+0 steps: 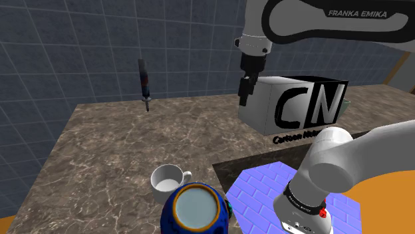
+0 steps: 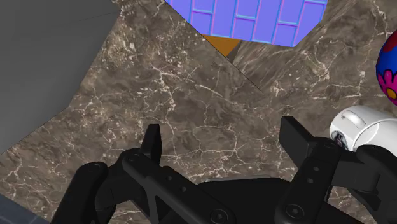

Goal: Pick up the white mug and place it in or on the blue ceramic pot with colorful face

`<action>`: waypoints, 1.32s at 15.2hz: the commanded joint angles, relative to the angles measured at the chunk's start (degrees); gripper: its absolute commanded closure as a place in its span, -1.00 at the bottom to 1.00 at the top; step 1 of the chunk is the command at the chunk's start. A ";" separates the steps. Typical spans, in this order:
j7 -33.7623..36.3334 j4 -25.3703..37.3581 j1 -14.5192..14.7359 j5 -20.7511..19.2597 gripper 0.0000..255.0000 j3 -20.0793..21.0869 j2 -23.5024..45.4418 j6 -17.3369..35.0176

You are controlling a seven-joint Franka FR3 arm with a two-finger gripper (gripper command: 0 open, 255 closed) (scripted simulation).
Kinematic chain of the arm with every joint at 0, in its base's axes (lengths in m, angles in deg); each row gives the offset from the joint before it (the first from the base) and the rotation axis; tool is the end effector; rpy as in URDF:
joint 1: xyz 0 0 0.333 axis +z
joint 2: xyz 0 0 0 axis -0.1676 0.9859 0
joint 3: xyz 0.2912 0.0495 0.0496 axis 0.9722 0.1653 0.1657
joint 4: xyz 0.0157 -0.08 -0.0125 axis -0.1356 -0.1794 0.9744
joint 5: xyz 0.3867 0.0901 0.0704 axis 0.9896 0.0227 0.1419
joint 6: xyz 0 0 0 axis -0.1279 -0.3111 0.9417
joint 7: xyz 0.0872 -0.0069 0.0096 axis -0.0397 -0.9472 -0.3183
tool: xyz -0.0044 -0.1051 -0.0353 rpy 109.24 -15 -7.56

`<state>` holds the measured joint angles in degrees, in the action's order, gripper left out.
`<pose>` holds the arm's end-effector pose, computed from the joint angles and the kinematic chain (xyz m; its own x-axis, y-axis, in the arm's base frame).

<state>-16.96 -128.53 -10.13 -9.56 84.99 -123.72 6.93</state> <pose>0.3362 0.0202 0.5495 0.9833 0.1720 -0.0593 0.1759 -0.9819 0.0695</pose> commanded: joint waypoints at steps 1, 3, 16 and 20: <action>0.00 0.00 0.00 0.00 -1.00 0.00 0.00 0.00; 2.44 -1.04 0.93 1.60 -1.00 2.20 0.97 1.90; 18.12 -1.17 5.78 9.06 -1.00 16.95 14.60 15.76; 23.31 1.15 6.44 9.26 -1.00 21.53 21.12 20.04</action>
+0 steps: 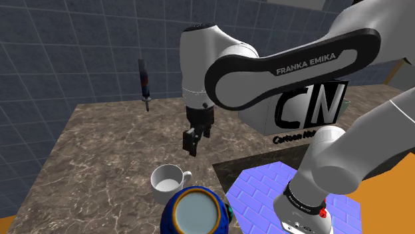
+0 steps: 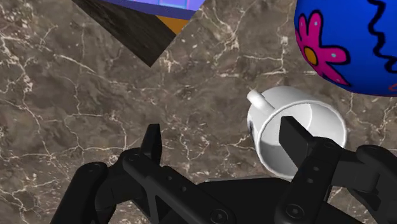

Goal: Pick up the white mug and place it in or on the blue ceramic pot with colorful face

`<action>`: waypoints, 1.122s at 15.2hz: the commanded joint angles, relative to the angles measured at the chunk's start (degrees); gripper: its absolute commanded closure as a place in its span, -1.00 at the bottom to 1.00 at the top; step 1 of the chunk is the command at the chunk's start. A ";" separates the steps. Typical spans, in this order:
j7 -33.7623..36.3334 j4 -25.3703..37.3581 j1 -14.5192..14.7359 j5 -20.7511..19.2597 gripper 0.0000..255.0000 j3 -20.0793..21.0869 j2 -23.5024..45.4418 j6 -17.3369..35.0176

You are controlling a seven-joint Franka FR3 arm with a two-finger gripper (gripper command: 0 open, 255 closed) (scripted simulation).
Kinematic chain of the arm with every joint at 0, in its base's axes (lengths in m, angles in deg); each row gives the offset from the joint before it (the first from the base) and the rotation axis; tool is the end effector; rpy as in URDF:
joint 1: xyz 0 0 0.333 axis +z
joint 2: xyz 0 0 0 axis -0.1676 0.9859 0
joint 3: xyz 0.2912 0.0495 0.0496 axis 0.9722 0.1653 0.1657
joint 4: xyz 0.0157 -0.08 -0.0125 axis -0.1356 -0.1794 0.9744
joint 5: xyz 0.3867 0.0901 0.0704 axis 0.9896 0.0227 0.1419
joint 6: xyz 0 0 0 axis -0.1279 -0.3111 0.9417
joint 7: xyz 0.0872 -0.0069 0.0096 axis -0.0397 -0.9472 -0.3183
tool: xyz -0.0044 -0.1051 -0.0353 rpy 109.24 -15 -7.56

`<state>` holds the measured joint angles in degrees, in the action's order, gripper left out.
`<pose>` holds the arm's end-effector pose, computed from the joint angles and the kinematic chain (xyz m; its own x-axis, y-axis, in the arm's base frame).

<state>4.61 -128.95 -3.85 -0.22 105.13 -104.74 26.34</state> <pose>0.3713 0.2261 0.4297 0.9810 0.1839 -0.0613 0.1878 -0.9801 0.0645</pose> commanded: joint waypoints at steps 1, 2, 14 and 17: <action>3.11 2.33 0.25 -0.27 -1.00 2.52 3.92 1.65; 4.53 3.14 0.33 -0.58 -1.00 3.65 5.77 2.65; 22.29 15.25 2.95 -11.73 -1.00 12.31 28.95 10.70; 22.95 13.97 3.09 -12.65 -1.00 12.17 30.13 12.90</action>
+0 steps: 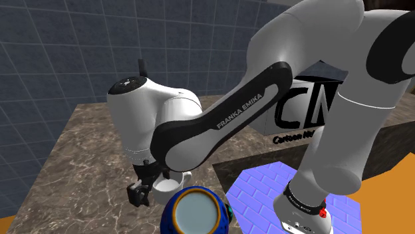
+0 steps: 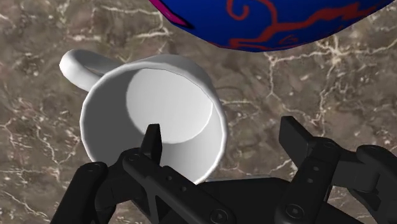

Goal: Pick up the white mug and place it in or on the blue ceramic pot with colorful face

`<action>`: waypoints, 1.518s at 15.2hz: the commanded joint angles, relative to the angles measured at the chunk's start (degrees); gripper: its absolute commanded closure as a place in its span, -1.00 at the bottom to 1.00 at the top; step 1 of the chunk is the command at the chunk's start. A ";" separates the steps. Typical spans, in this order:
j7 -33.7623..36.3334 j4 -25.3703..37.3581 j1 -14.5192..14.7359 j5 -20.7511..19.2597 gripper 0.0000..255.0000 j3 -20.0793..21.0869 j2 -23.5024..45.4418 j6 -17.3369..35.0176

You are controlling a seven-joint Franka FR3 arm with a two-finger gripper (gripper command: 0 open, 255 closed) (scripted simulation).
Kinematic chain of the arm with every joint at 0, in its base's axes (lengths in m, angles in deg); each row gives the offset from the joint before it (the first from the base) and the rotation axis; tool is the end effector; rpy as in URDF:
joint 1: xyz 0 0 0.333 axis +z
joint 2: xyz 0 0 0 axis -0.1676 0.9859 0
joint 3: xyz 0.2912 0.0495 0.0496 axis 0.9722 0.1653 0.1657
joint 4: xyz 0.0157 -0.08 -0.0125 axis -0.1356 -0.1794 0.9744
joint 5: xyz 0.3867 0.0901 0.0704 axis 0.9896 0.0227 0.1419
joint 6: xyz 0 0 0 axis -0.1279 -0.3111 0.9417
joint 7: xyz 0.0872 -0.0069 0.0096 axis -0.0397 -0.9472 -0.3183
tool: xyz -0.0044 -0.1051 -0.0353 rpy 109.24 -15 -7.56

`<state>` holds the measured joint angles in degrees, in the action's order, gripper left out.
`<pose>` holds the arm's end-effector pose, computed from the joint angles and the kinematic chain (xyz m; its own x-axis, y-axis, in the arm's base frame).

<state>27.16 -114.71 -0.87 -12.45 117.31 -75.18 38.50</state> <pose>0.3904 0.3827 0.3336 0.9794 0.1925 -0.0619 0.1960 -0.9789 0.0585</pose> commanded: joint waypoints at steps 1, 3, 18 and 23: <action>0.64 -0.67 0.17 -0.76 -1.00 -0.05 0.99 1.47; 1.30 -1.65 0.31 -1.70 -1.00 -0.22 2.13 3.33; 1.30 -1.64 0.31 -1.70 1.00 -0.23 2.13 3.32; 0.68 -1.08 0.15 -0.85 1.00 -0.08 1.06 1.93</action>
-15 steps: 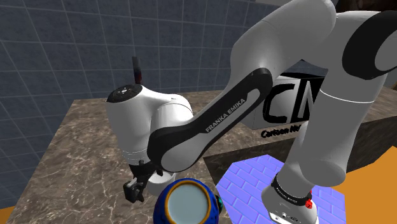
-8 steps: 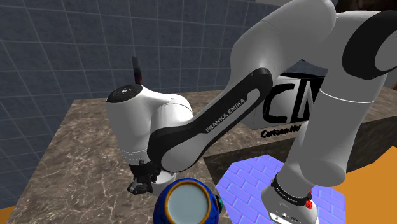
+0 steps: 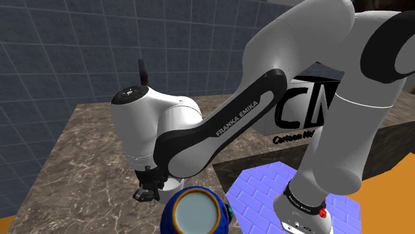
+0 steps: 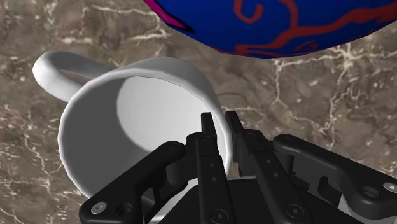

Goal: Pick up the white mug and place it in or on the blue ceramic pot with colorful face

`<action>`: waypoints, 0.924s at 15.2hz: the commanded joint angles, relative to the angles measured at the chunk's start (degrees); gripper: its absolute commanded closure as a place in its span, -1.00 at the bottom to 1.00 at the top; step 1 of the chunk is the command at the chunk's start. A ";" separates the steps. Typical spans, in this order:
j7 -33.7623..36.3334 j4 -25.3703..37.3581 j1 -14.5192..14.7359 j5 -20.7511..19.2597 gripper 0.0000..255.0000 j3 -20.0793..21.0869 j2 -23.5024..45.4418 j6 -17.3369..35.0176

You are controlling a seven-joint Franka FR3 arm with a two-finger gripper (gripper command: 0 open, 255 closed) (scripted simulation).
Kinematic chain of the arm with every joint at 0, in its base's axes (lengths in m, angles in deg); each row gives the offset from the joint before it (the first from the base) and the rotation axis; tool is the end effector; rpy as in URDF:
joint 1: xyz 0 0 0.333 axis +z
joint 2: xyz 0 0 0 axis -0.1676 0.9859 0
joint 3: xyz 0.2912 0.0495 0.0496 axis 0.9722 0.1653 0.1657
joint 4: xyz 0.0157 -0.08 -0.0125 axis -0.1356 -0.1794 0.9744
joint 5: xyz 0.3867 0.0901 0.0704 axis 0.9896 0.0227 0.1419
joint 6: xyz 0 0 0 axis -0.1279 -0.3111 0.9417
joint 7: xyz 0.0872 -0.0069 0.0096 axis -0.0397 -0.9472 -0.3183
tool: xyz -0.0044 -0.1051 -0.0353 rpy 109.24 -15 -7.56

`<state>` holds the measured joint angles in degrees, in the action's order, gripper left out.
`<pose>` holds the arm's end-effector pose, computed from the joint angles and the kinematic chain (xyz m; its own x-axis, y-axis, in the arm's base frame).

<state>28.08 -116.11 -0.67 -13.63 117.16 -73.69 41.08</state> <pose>0.3884 0.3817 0.3148 0.9794 0.1921 -0.0617 0.1957 -0.9789 0.0581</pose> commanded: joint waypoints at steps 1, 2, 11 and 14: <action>-0.53 0.62 -0.13 0.74 1.00 0.13 -0.94 -1.35; -0.82 0.94 -0.20 1.13 1.00 0.18 -1.44 -2.06; -2.96 4.36 -0.64 4.00 1.00 0.30 -5.39 -8.58; -3.51 5.73 -0.73 4.71 1.00 0.25 -6.45 -10.80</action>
<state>24.70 -110.85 -1.39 -9.16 117.40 -79.81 31.03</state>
